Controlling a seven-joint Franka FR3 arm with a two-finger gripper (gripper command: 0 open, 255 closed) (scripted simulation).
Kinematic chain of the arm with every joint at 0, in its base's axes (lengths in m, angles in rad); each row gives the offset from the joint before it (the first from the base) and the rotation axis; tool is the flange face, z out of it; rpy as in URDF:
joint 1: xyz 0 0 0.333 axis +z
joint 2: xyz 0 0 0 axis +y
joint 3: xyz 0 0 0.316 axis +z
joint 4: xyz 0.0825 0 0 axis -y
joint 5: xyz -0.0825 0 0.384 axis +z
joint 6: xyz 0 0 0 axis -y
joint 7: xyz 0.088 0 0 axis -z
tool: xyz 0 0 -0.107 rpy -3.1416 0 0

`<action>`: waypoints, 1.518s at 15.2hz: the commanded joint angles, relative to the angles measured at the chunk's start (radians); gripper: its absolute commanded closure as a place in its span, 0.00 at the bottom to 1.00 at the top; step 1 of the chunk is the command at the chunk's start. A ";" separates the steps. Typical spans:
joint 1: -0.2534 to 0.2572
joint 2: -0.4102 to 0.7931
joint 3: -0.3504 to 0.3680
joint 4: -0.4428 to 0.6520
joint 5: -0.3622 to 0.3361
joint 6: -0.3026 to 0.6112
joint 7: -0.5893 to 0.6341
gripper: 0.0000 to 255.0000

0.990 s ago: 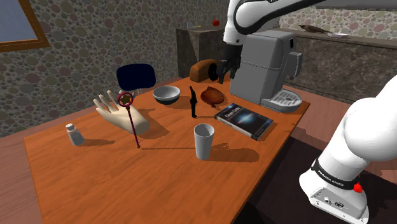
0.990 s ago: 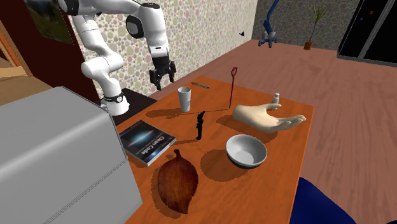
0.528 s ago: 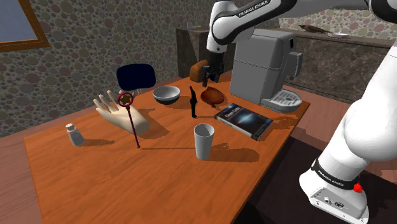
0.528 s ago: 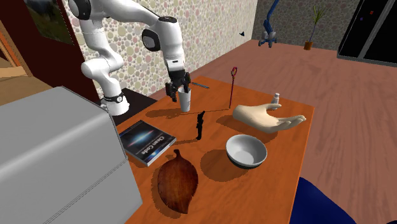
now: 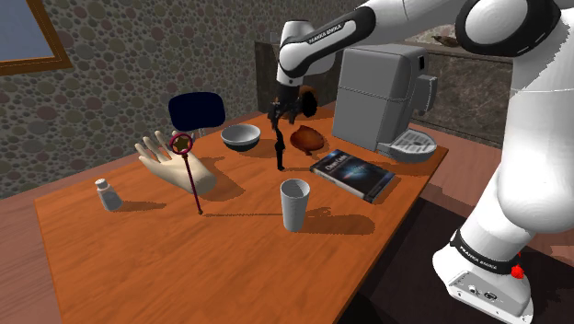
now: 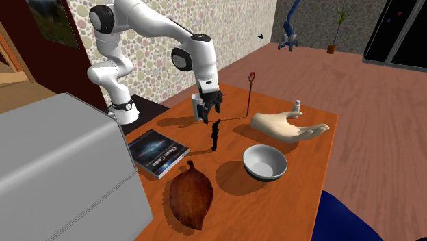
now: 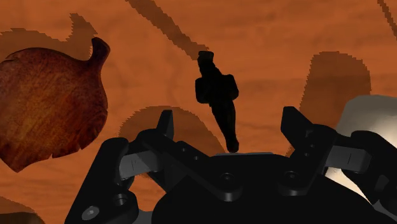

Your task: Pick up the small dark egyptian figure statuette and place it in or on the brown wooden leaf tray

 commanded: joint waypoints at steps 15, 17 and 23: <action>0.004 0.067 0.004 -0.011 0.005 0.080 -0.001 0.00; 0.004 0.067 0.004 -0.011 0.005 0.080 -0.001 1.00; 0.004 0.067 0.004 -0.011 0.005 0.080 -0.001 1.00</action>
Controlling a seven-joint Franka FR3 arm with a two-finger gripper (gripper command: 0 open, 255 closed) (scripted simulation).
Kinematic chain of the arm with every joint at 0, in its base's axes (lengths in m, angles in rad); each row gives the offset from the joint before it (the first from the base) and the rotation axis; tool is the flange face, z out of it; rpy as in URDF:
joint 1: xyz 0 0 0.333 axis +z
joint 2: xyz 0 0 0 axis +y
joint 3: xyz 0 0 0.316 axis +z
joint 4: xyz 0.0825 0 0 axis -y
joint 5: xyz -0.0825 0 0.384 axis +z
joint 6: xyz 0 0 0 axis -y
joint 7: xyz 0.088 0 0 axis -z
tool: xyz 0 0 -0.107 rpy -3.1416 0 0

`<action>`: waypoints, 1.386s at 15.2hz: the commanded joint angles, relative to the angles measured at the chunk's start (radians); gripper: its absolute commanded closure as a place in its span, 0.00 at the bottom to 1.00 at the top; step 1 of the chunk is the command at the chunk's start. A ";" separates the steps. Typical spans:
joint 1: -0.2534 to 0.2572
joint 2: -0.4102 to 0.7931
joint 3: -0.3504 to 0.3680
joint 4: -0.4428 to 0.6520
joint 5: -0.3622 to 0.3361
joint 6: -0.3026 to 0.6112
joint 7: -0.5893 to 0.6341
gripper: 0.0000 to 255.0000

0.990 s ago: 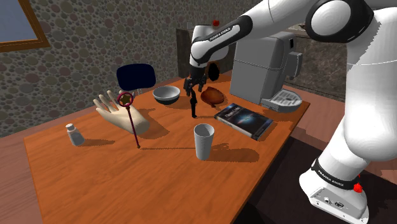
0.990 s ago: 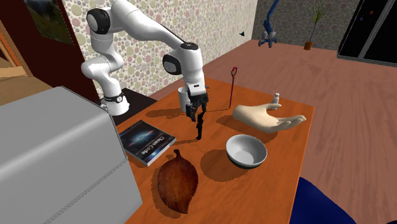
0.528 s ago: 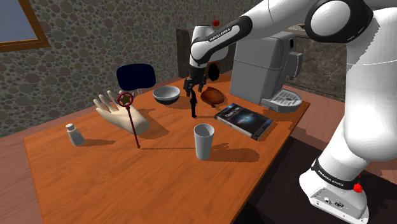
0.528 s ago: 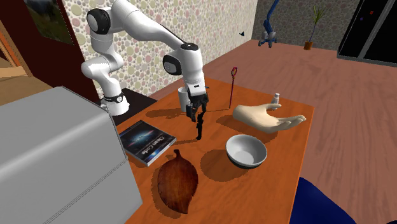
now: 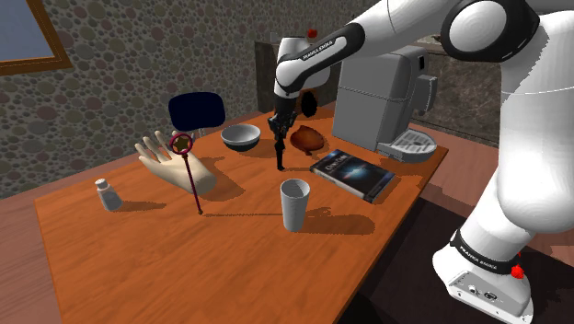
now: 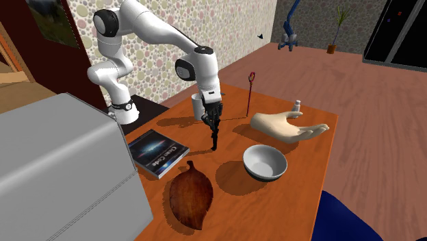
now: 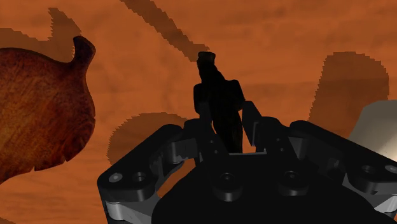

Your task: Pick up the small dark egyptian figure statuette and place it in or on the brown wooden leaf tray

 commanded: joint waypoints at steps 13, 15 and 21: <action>0.000 -0.055 -0.002 0.071 -0.007 -0.126 0.011 1.00; 0.000 -0.063 -0.003 0.087 -0.008 -0.150 0.013 1.00; 0.000 -0.081 -0.004 0.142 -0.011 -0.223 0.019 1.00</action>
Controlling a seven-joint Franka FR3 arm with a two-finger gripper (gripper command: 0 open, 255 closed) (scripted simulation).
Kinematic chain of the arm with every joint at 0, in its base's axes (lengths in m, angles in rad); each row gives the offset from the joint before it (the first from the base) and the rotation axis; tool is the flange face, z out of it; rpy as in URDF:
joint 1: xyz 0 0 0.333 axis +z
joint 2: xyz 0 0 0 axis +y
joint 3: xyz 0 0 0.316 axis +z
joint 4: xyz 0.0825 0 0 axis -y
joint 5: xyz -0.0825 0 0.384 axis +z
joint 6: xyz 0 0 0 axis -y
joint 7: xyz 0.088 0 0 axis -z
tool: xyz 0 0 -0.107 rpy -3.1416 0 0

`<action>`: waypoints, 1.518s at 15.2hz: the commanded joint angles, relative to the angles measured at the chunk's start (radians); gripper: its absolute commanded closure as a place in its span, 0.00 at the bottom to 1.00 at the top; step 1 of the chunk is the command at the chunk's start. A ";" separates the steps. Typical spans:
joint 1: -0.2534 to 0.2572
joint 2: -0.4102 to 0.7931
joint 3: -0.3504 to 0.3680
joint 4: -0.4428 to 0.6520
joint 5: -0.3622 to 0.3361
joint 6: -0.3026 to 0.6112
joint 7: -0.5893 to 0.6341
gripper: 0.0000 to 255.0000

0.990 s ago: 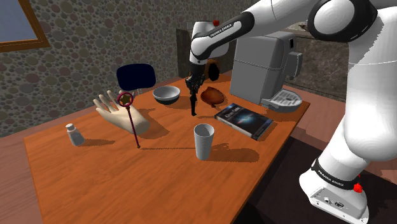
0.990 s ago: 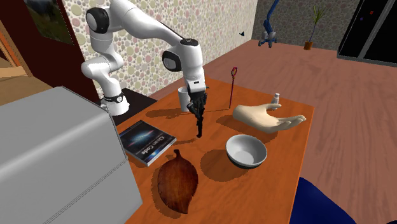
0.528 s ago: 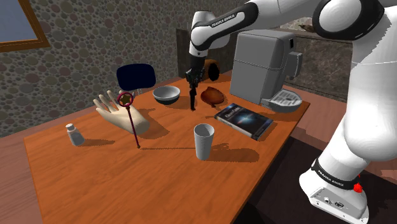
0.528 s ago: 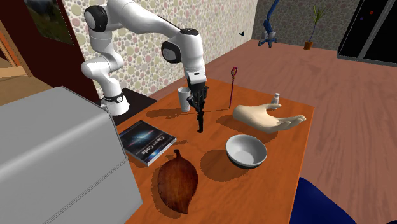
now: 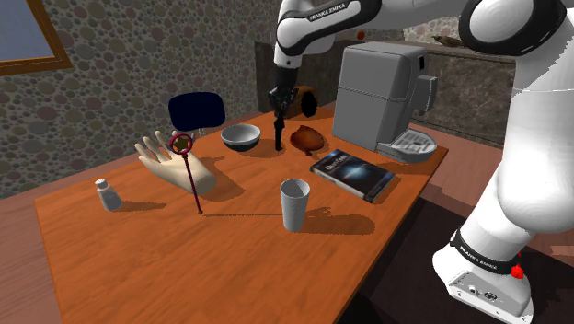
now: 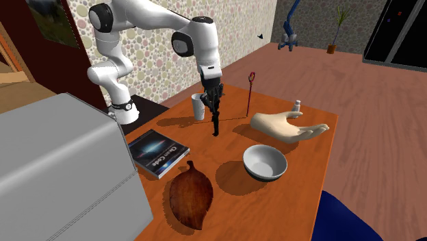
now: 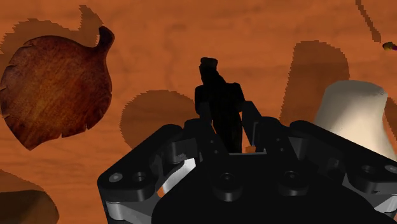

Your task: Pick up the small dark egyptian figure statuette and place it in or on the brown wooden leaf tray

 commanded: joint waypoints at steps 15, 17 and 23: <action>-0.208 0.202 -0.071 0.435 0.054 -0.258 -0.257 1.00; -0.242 0.260 -0.077 0.544 0.062 -0.312 -0.287 1.00; -0.324 0.444 -0.080 0.861 0.080 -0.451 -0.341 1.00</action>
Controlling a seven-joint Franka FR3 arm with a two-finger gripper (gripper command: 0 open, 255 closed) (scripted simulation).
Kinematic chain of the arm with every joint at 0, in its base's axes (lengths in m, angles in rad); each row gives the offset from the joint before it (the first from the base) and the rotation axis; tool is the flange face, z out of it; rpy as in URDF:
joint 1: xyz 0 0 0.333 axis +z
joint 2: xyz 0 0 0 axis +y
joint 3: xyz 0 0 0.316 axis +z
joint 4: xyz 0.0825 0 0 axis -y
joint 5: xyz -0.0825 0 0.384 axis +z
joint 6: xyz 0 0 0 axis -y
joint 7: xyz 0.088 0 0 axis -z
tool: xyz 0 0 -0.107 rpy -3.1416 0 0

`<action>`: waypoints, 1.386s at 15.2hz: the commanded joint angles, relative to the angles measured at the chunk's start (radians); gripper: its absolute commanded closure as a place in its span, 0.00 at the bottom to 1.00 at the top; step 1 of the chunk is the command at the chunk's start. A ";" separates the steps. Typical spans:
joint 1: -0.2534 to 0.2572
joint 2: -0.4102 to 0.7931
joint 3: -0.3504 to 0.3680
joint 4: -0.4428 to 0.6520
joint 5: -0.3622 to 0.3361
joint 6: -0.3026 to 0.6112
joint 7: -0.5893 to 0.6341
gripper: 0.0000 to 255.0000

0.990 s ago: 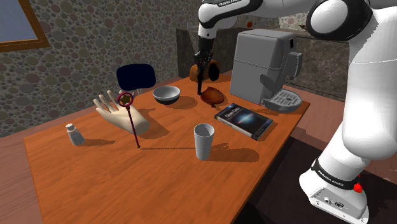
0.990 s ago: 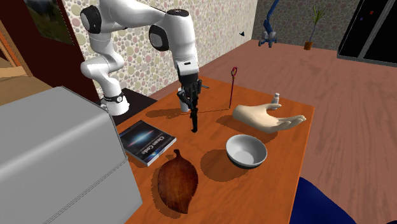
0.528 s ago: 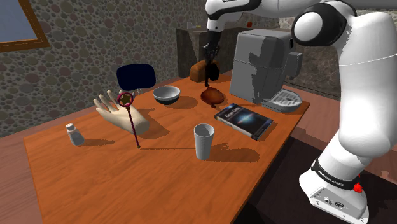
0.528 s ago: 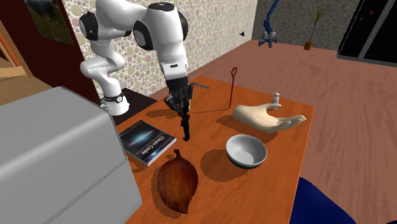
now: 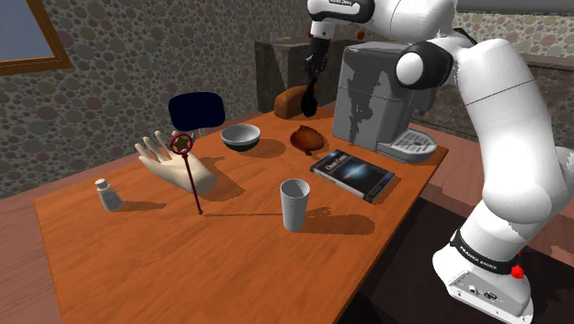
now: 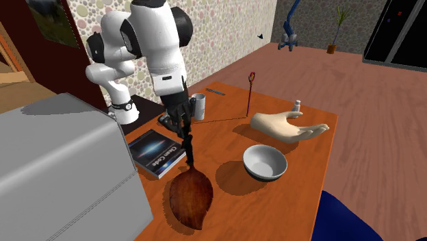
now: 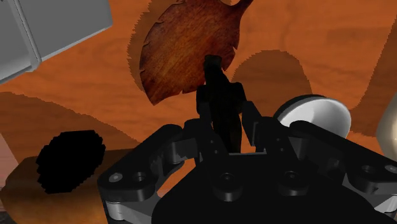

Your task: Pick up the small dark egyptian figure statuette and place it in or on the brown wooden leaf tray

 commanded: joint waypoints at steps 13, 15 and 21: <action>0.015 -0.072 -0.004 -0.307 0.002 0.233 -0.032 1.00; 0.016 -0.073 -0.004 -0.336 0.003 0.261 -0.035 1.00; 0.019 -0.069 -0.003 -0.409 0.006 0.338 -0.044 1.00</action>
